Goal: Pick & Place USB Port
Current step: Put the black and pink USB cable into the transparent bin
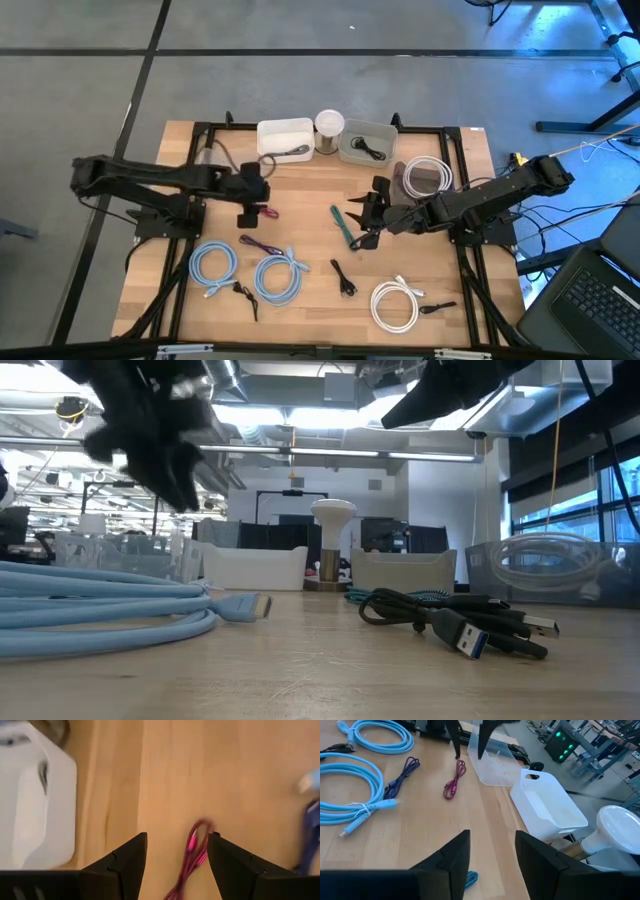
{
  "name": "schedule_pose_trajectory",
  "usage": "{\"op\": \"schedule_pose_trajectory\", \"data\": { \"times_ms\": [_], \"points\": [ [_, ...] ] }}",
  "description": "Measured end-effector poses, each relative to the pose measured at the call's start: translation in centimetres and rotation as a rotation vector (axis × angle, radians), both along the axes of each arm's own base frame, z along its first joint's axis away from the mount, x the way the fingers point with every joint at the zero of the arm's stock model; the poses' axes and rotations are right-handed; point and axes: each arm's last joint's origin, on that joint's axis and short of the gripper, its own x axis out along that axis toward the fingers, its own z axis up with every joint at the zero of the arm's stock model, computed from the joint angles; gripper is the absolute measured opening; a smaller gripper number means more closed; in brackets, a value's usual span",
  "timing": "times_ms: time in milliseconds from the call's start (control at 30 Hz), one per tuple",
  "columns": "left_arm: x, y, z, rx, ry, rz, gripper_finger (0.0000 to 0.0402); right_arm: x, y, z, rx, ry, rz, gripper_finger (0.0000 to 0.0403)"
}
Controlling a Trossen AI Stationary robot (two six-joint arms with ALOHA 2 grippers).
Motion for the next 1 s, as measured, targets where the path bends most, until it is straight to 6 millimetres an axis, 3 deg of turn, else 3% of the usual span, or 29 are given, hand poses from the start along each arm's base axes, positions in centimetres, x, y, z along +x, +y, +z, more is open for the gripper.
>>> {"op": "schedule_pose_trajectory", "data": {
  "times_ms": [133,500,633,833,1000],
  "points": [
    [0.9,0.2,-2.3,0.044,0.166,-0.019,0.0198,0.0,0.0,0.0,0.0,0.0,0.0,0.0159],
    [2.7,0.4,-7.4,0.053,0.414,-0.024,0.0197,0.0,0.0,0.0,0.0,0.0,0.0,0.0159],
    [3.1,0.4,-8.5,0.048,0.46,-0.014,0.0168,0.0,0.0,0.0,0.0,0.0,0.0,0.0159],
    [3.0,-0.1,-8.2,-0.001,0.436,0.008,0.0023,0.0,0.0,0.0,0.0,0.0,0.001,0.0159],
    [3.5,-0.9,-5.3,-0.04,0.381,0.014,0.0012,0.0,0.0,0.0,0.0,0.0,0.001,0.0159]
  ]
}}
